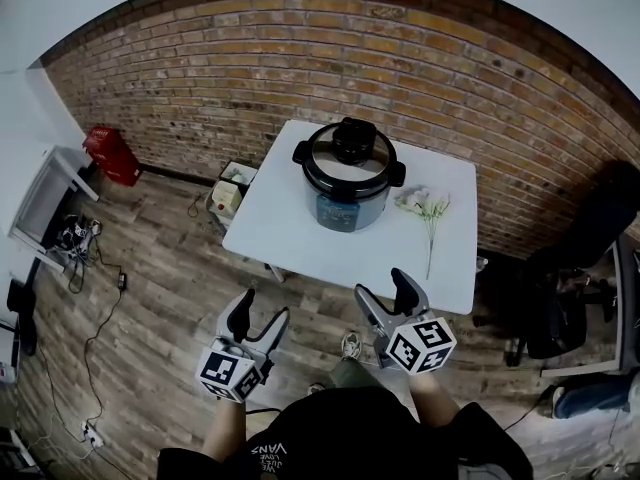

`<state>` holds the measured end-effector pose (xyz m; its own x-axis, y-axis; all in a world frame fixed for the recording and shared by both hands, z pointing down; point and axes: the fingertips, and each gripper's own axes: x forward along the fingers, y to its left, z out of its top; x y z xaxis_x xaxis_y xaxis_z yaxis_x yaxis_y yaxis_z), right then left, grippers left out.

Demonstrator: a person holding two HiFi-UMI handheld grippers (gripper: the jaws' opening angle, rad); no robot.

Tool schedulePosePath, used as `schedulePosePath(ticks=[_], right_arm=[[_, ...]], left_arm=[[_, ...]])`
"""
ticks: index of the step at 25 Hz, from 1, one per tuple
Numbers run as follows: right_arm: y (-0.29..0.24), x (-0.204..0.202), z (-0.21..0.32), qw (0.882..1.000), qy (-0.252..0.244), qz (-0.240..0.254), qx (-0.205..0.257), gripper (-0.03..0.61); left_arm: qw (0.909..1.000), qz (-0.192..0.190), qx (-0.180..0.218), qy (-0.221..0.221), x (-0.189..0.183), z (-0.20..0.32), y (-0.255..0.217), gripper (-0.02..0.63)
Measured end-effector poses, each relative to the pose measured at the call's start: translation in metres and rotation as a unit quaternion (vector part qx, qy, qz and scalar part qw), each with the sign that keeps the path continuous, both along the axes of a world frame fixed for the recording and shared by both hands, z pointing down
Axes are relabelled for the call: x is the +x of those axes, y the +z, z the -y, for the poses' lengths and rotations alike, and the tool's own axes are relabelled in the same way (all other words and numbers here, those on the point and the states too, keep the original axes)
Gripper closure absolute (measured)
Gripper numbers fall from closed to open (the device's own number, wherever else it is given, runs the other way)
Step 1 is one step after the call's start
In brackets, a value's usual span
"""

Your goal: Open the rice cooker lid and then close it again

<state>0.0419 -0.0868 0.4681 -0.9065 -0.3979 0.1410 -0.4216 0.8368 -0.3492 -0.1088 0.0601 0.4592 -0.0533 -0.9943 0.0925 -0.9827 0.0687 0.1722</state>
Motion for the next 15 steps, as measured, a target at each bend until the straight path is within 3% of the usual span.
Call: schedulePosePath(ticks=[15], right_arm=[[0.006, -0.028, 0.138, 1.0, -0.016, -0.014, -0.006, 0.213]], left_arm=[[0.999, 0.032, 0.0, 0.032, -0.03, 0.178, -0.011, 0.318]])
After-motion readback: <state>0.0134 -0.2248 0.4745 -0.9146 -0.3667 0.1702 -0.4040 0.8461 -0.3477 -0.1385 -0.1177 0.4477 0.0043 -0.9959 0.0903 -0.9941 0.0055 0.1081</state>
